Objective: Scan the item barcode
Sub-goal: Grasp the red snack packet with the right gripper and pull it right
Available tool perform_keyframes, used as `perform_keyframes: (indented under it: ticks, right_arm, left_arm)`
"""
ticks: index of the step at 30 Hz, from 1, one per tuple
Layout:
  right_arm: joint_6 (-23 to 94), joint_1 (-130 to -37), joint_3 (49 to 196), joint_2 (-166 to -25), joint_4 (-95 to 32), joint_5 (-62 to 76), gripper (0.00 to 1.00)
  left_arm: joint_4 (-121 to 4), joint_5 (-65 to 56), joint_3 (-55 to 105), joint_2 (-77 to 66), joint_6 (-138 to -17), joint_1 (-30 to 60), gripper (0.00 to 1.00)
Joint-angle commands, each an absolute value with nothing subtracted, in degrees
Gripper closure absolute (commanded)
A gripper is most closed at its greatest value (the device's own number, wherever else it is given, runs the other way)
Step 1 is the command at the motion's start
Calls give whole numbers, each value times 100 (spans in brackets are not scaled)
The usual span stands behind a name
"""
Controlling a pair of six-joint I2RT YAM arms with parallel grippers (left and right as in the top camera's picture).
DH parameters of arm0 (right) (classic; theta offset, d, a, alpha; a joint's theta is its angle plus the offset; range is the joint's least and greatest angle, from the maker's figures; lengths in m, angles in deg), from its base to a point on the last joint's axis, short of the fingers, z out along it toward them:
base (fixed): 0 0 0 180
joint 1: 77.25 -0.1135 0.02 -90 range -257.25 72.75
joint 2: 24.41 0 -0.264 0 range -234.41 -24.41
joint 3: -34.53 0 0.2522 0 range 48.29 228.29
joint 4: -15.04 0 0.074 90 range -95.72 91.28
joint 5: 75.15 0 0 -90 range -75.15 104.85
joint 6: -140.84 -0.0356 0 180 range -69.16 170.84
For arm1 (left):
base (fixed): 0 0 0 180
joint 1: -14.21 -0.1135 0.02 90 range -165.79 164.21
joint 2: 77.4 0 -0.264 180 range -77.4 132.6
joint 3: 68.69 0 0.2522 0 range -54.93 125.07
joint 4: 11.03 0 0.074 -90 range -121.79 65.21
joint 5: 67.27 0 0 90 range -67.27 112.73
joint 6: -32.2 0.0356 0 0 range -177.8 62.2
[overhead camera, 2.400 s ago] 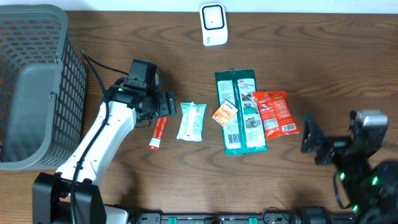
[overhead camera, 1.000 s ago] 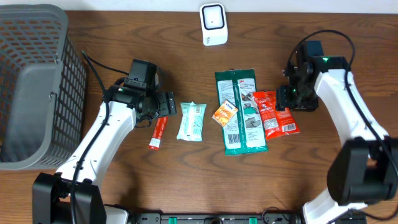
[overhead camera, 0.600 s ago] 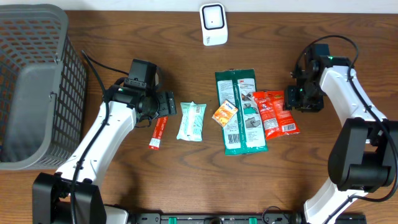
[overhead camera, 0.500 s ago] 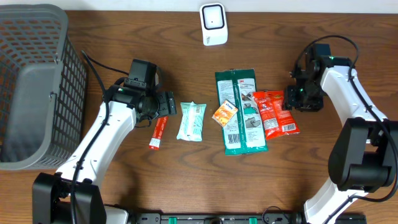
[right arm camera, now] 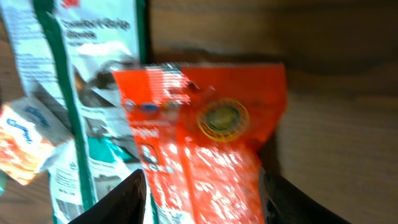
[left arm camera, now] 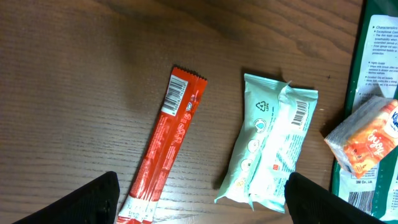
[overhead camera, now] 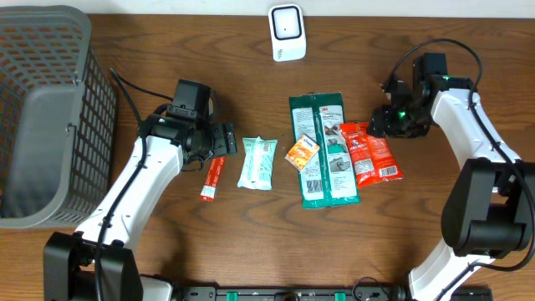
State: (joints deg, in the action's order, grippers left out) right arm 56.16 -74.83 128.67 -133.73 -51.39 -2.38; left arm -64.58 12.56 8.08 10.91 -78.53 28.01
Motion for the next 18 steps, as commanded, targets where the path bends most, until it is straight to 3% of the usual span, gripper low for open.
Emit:
perform_keyframes:
  ticks: [1, 6, 14, 18]
  right_arm:
    - [5714, -7680, 12811, -13384, -5112, -516, 46]
    - [5679, -8052, 12791, -13384, -5099, -516, 52]
    - [5085, -8629, 12428, -13384, -4537, 48, 78]
    - [4720, -8694, 12133, -13384, -4074, 616, 76]
  left_arm:
    - [-6460, 1291, 869, 1095, -7798, 2788, 14]
    - [-6458, 1289, 869, 1095, -7801, 2788, 14]
    - [-6460, 1291, 869, 1095, -7801, 2788, 14]
    - [-6460, 1291, 869, 1095, -7801, 2788, 14]
